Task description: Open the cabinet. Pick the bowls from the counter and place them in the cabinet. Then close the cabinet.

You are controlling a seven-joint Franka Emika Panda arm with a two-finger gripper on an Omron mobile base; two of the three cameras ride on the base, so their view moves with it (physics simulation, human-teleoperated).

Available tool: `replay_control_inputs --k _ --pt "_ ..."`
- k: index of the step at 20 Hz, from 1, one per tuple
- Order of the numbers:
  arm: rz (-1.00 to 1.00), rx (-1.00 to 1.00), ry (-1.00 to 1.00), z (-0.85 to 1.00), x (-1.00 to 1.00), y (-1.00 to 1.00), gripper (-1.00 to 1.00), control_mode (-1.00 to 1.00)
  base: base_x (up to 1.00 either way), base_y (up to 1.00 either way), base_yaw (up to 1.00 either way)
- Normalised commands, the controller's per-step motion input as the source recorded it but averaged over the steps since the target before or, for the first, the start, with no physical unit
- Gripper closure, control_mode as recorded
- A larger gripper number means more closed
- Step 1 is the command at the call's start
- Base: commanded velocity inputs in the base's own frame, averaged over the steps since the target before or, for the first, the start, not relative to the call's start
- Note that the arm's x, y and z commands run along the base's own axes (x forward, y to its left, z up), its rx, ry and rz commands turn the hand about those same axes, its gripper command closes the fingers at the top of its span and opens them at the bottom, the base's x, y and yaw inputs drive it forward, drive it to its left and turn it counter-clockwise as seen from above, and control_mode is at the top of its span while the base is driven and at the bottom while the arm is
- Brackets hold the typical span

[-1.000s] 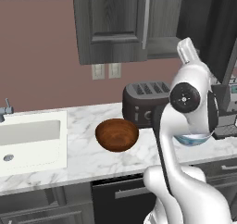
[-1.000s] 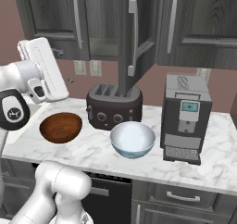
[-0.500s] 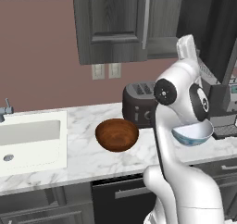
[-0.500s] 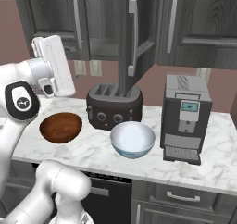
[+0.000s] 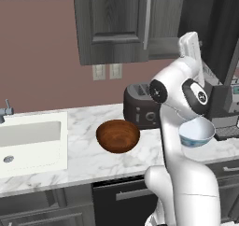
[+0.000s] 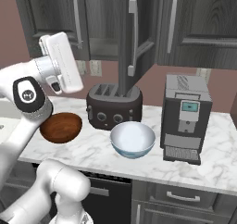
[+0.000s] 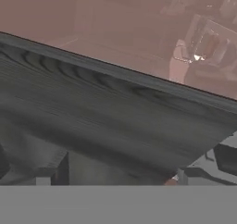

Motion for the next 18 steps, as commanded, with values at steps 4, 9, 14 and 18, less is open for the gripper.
replay_control_inputs --k 4,9,14,18 --pt "-0.10 0.09 -0.13 -0.12 0.27 -0.18 -1.00 -1.00 0.00 0.00 0.00" --pt "-0.06 0.07 -0.02 -0.04 0.18 -0.22 -1.00 -1.00 0.00 0.00 0.00" --pt "0.00 0.03 0.00 -0.16 0.23 -0.23 -1.00 -1.00 0.00 0.00 0.00" --pt "0.00 0.01 -0.03 -0.41 0.29 -0.14 -1.00 -1.00 0.00 0.00 0.00"
